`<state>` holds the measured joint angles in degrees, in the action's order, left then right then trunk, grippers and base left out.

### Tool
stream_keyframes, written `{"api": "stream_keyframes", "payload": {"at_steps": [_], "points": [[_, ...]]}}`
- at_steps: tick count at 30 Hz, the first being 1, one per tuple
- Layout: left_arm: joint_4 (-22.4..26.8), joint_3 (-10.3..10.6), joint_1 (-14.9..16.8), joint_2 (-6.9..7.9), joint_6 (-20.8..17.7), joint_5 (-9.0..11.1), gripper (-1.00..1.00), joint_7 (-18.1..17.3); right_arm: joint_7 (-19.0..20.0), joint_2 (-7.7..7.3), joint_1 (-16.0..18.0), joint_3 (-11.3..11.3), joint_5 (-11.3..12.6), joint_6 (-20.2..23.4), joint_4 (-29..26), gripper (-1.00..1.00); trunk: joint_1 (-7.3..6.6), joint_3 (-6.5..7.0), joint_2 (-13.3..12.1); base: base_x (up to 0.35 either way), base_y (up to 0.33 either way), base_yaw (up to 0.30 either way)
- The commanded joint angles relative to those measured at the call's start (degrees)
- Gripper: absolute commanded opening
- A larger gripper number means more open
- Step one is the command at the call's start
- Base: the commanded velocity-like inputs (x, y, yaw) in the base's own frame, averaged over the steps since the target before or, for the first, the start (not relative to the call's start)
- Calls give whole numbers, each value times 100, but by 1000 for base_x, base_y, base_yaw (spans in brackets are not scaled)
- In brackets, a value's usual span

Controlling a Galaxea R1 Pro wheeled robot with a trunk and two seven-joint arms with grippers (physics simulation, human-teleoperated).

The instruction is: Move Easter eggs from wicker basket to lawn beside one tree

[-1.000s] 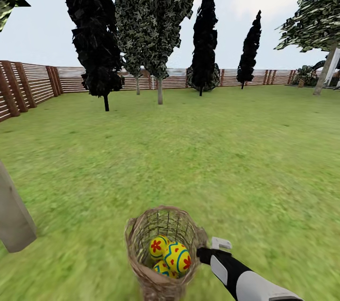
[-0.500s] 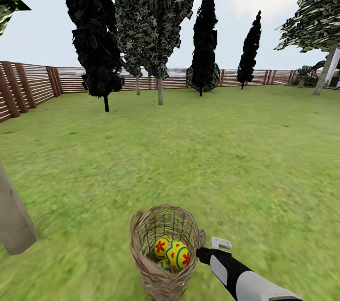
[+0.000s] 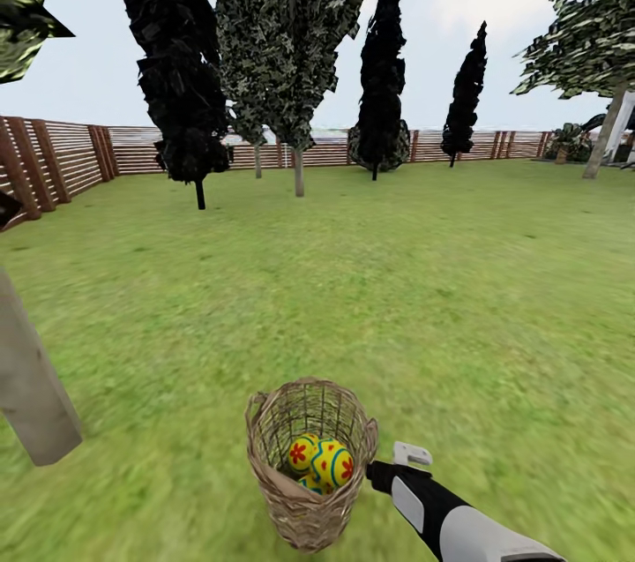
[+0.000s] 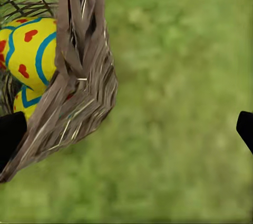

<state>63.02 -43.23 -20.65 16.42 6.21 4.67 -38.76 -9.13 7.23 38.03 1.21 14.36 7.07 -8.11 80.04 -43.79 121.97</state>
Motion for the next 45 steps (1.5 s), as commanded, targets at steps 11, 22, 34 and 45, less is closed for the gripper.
{"api": "stream_keyframes", "payload": {"at_steps": [11,22,34,45], "points": [[-9,10,-1,-74,3,25,100,106,-18,42,3,20,25,30,-15,100,-243,233,-440,-1,0,-93],[-35,8,-5,-78,16,30,100,96,-18,42,0,20,26,26,-12,100,-265,264,-480,0,0,-36],[-36,8,-3,-78,20,28,100,97,-18,42,1,20,27,27,-11,100,-265,337,-480,-138,-104,-182],[-36,8,-4,-78,20,25,100,102,-18,50,-2,20,26,28,-10,100,-265,378,-480,-230,-190,-111]]}}
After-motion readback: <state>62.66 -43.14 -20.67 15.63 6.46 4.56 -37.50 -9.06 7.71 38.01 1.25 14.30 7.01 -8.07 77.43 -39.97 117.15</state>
